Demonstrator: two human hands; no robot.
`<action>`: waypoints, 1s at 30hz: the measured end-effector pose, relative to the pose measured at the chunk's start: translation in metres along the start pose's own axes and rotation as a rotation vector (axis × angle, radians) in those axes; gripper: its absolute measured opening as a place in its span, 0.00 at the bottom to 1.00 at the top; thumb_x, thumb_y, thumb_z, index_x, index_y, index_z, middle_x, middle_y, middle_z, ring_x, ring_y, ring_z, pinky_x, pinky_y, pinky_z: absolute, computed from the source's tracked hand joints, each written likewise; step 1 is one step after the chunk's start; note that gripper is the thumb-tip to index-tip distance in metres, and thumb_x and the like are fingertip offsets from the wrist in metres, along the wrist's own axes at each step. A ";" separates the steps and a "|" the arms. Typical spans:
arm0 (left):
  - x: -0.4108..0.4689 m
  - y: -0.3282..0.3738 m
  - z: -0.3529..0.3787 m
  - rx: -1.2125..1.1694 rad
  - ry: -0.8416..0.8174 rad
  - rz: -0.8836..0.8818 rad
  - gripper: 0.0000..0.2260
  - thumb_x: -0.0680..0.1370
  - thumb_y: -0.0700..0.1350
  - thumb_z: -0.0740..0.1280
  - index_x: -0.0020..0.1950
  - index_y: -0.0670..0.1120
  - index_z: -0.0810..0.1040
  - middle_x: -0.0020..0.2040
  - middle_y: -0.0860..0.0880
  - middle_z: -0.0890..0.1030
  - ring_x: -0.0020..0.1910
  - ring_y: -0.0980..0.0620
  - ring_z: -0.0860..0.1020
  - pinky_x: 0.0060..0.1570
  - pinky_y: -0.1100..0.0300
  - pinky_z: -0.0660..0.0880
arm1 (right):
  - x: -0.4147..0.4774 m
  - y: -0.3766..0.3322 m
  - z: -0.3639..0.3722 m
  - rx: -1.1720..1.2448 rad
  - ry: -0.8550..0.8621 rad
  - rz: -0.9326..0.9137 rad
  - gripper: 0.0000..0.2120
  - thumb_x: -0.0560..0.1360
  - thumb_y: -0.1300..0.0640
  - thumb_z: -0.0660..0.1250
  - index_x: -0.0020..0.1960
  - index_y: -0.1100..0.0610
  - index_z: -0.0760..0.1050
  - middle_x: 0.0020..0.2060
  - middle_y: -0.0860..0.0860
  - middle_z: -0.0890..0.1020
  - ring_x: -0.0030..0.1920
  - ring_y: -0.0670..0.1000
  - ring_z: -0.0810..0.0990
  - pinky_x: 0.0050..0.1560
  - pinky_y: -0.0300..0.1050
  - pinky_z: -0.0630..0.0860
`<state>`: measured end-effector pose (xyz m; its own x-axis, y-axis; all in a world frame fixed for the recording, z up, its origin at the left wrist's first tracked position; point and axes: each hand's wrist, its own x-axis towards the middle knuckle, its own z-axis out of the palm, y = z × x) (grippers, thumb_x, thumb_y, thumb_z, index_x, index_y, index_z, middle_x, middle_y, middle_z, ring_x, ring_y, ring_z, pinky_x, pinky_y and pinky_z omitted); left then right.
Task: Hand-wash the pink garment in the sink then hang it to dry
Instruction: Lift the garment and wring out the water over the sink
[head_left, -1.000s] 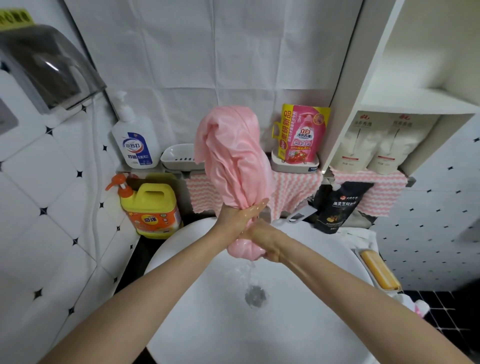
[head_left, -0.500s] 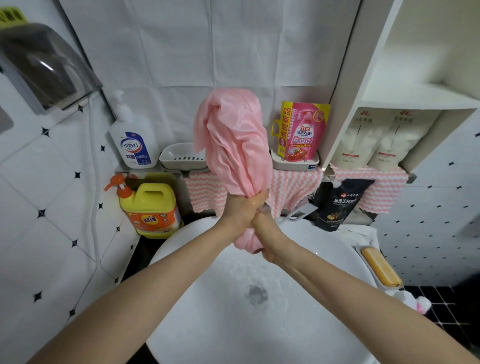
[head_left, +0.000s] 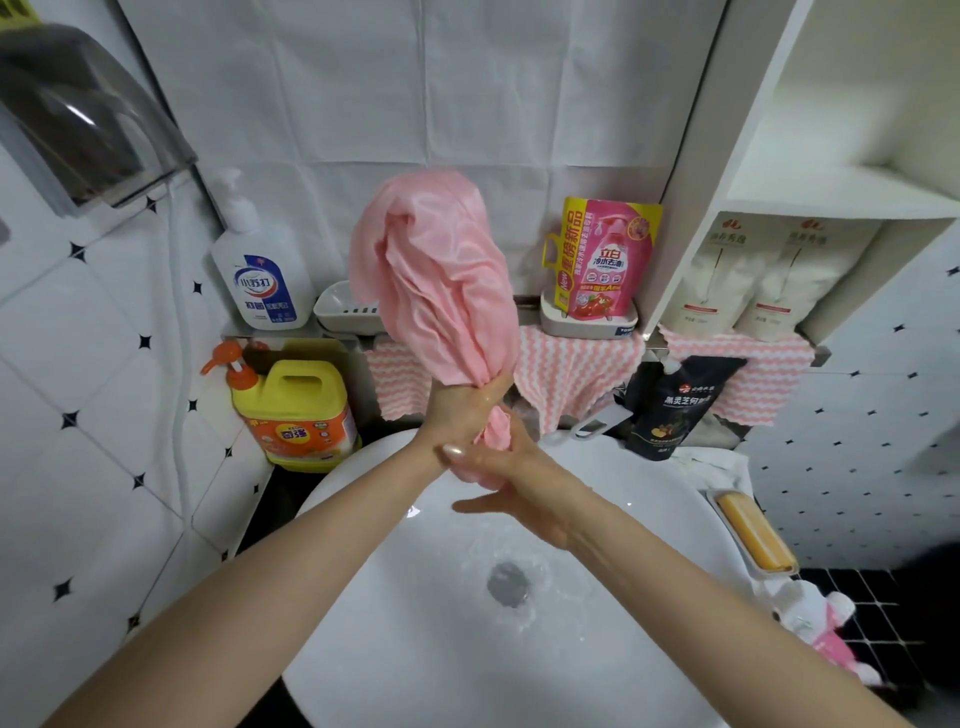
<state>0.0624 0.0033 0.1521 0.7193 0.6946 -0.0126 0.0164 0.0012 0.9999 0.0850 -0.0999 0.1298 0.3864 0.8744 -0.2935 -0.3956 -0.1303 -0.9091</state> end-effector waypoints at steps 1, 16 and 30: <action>0.000 0.001 0.001 -0.022 -0.033 -0.036 0.08 0.73 0.46 0.72 0.49 0.45 0.78 0.45 0.50 0.81 0.46 0.54 0.80 0.45 0.72 0.73 | 0.002 -0.001 0.005 0.011 -0.003 -0.031 0.38 0.64 0.55 0.77 0.69 0.46 0.64 0.62 0.48 0.77 0.61 0.50 0.77 0.58 0.59 0.77; 0.000 0.038 -0.011 0.175 -0.575 -0.103 0.14 0.67 0.52 0.74 0.42 0.41 0.84 0.44 0.45 0.85 0.47 0.51 0.83 0.53 0.59 0.78 | 0.015 -0.031 -0.012 -0.087 -0.016 -0.102 0.16 0.59 0.63 0.70 0.47 0.64 0.77 0.36 0.51 0.84 0.40 0.47 0.83 0.46 0.46 0.82; -0.007 0.050 -0.003 0.019 -0.478 -0.167 0.08 0.71 0.46 0.71 0.32 0.46 0.82 0.31 0.52 0.82 0.30 0.58 0.80 0.33 0.66 0.77 | 0.004 -0.046 -0.015 -0.166 0.029 0.032 0.05 0.71 0.66 0.71 0.40 0.61 0.75 0.33 0.55 0.76 0.32 0.51 0.70 0.24 0.36 0.62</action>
<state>0.0563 0.0003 0.2027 0.9433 0.2789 -0.1801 0.1677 0.0679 0.9835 0.1173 -0.0970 0.1660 0.4003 0.8552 -0.3293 -0.2662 -0.2353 -0.9348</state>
